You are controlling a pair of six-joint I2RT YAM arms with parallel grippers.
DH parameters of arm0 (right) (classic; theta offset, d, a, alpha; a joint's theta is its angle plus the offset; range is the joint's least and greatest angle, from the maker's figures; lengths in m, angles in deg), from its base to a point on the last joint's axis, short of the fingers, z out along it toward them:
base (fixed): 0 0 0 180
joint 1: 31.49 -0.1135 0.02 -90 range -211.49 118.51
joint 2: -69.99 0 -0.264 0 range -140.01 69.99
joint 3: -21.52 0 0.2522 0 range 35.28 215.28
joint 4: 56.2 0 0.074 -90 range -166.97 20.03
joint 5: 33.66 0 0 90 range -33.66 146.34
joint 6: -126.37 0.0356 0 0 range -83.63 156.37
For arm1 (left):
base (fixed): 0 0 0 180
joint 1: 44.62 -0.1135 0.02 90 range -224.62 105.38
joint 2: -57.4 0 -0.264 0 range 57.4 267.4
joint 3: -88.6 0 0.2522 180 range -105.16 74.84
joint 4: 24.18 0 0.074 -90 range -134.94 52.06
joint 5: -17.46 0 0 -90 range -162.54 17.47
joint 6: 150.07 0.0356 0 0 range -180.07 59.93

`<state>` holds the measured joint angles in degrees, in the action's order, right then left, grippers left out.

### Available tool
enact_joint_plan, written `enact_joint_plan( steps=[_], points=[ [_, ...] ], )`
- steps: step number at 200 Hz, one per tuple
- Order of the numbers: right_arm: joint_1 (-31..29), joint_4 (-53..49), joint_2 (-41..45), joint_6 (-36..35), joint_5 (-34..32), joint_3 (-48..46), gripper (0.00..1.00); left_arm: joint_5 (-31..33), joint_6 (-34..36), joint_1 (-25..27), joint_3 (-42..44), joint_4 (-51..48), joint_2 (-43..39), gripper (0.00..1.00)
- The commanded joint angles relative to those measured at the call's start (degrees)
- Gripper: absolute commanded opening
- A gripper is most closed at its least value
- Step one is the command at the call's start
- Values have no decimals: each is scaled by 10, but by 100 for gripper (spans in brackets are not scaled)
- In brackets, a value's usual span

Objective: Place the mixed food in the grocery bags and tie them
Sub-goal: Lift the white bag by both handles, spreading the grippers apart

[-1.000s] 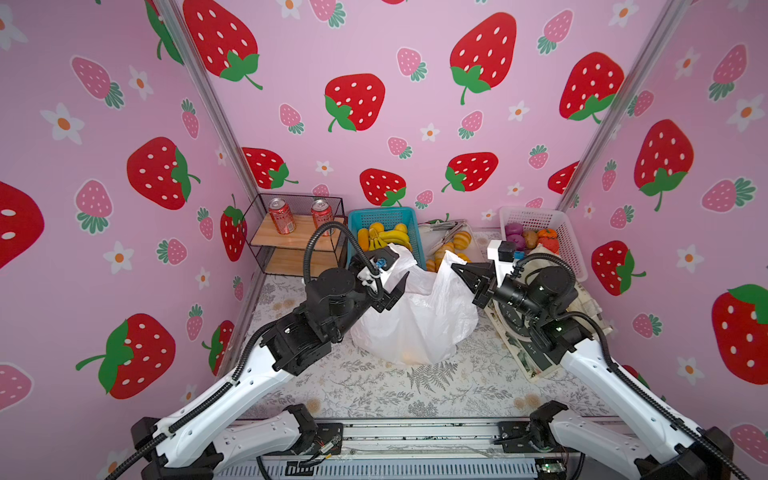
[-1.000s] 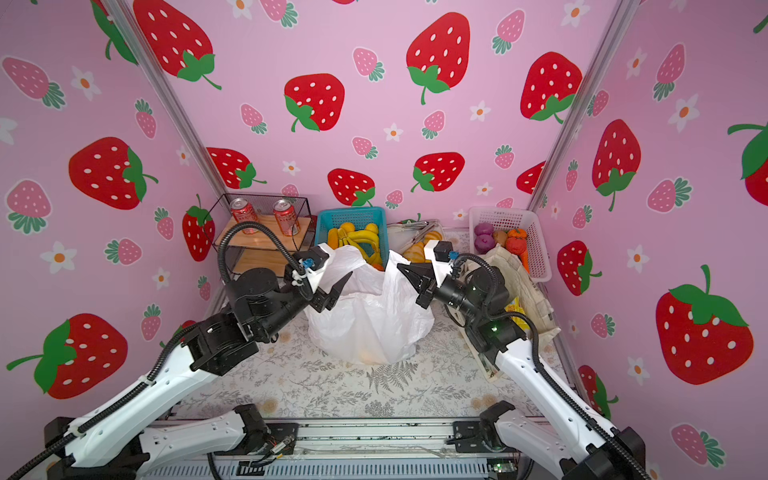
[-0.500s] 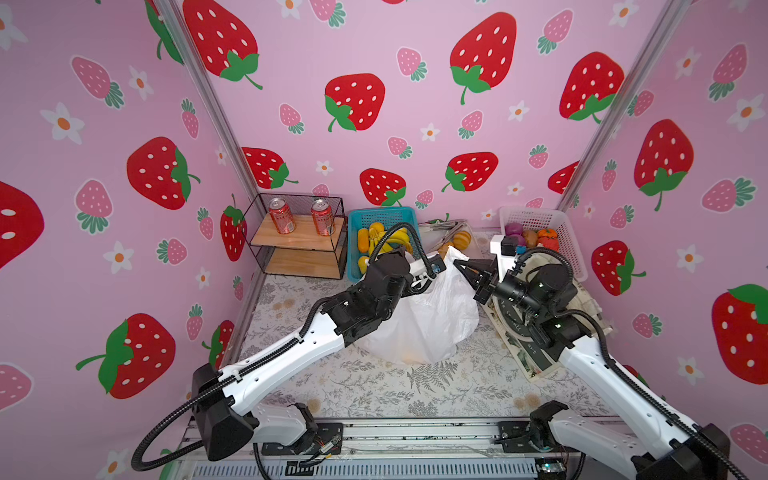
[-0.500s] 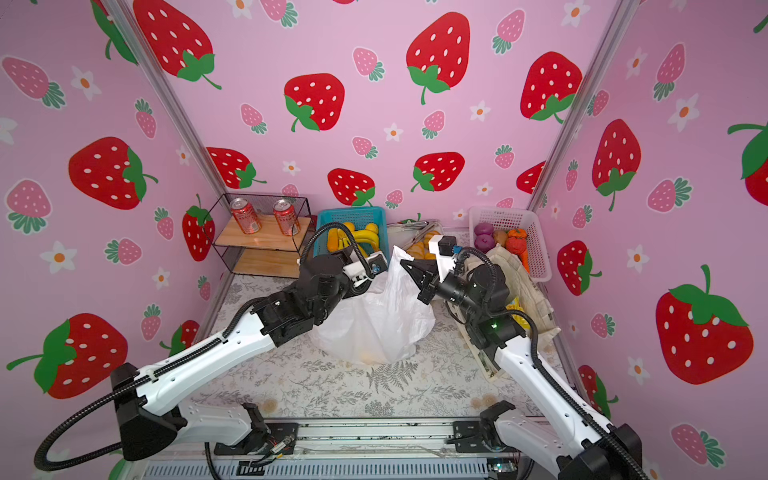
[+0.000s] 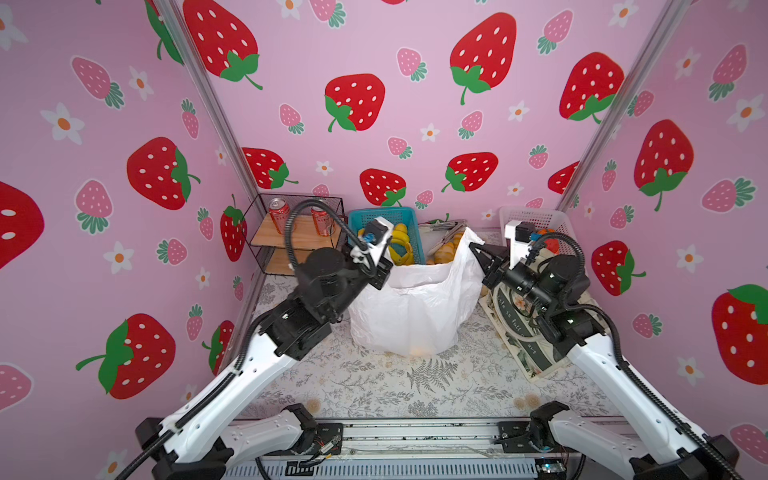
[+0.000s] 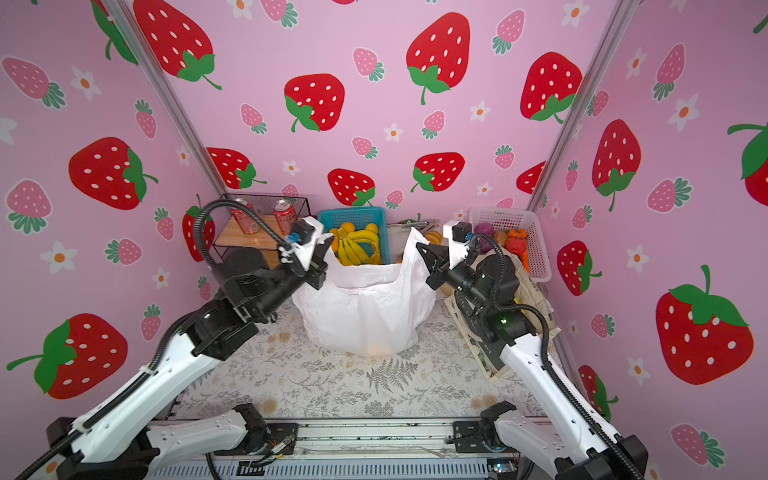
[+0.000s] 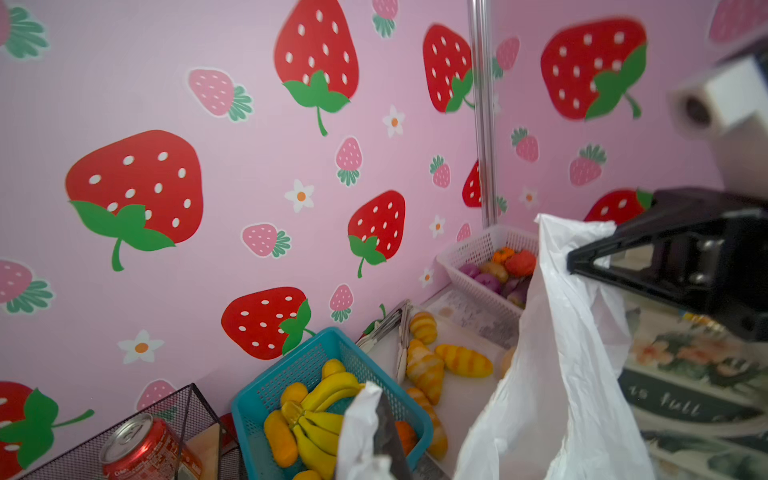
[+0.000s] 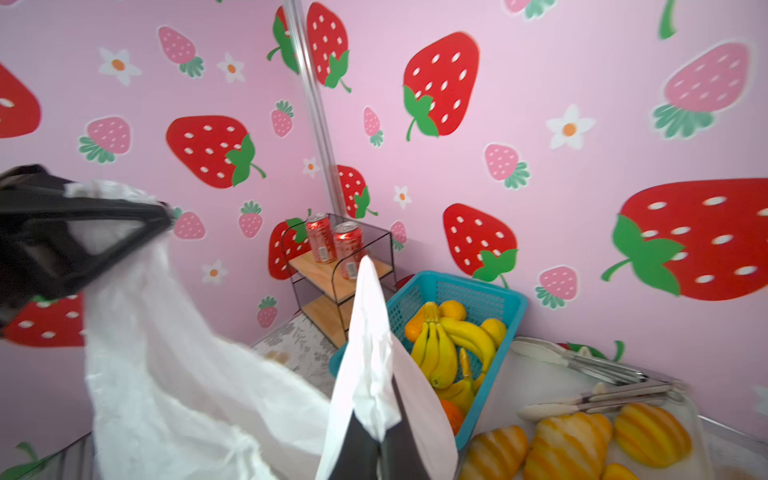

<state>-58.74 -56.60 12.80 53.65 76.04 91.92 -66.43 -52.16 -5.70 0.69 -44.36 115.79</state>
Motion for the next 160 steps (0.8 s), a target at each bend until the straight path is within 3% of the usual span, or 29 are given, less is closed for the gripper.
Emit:
enact_joint_plan(
  steps=[1,34,67,92,118,147,160],
  points=[
    [10,-37,24,-24,-87,33,0,-180,-244,-70,20,25,-29,0],
    [12,-54,37,-36,-101,37,0,-288,-379,-169,48,25,-48,0],
    [16,-66,45,-59,-94,27,0,-339,-440,-210,84,42,-56,0],
    [17,-69,66,-74,-80,9,0,-337,-465,-213,126,61,-57,0],
    [23,-77,33,-76,-70,-3,0,-331,-491,-214,176,101,-55,0],
    [33,-120,-18,-72,-83,28,1,-329,-447,-213,176,84,-52,0],
    [34,-136,-37,-69,-102,43,7,-327,-434,-214,167,70,-46,0]
  ],
)
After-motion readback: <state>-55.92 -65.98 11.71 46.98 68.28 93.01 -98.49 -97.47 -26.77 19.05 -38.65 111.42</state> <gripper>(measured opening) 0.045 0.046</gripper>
